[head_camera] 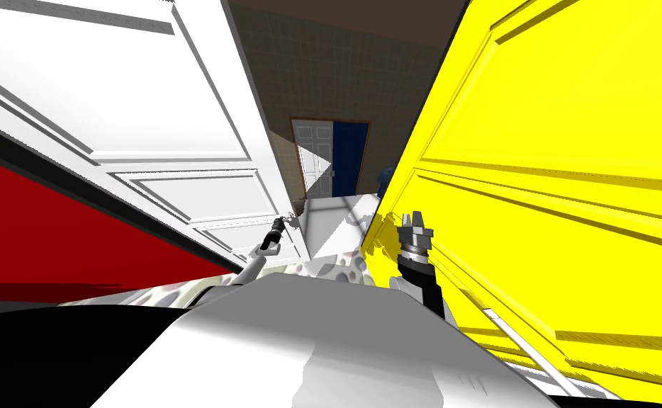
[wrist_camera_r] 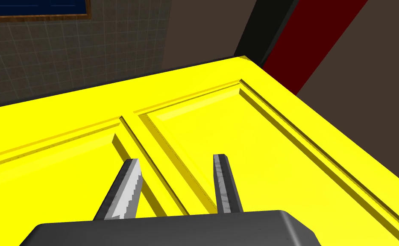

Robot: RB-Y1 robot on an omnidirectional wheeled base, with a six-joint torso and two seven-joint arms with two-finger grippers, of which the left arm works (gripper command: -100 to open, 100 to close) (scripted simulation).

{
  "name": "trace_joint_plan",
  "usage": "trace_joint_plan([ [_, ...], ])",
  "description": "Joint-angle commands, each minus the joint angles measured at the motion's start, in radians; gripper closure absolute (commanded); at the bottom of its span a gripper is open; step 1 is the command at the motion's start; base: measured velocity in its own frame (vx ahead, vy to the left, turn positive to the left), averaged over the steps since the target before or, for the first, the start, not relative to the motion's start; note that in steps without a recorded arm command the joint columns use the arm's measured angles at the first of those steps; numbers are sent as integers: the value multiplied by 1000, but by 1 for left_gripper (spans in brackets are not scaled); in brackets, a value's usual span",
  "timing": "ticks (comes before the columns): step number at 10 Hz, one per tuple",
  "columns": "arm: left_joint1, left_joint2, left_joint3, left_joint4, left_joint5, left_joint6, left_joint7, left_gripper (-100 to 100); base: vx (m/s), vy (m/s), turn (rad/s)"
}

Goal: Pull the door open

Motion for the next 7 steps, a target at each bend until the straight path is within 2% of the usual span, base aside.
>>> trace_joint_plan([
  [1, 0, 1, 1, -1, 0, -2, 0, 100, 0, 0, 0],
  [2, 0, 1, 1, -1, 0, -2, 0, 100, 0, 0, 0],
  [3, 6, 9, -15, -4, -1, -6, 13, 100, -124, 59, -99],
  [5, 13, 20, -32, -9, -1, -12, 30, 100, -206, 91, -151],
  [7, 22, 33, -53, -15, -2, -20, 49, 100, -237, 32, -113],
])
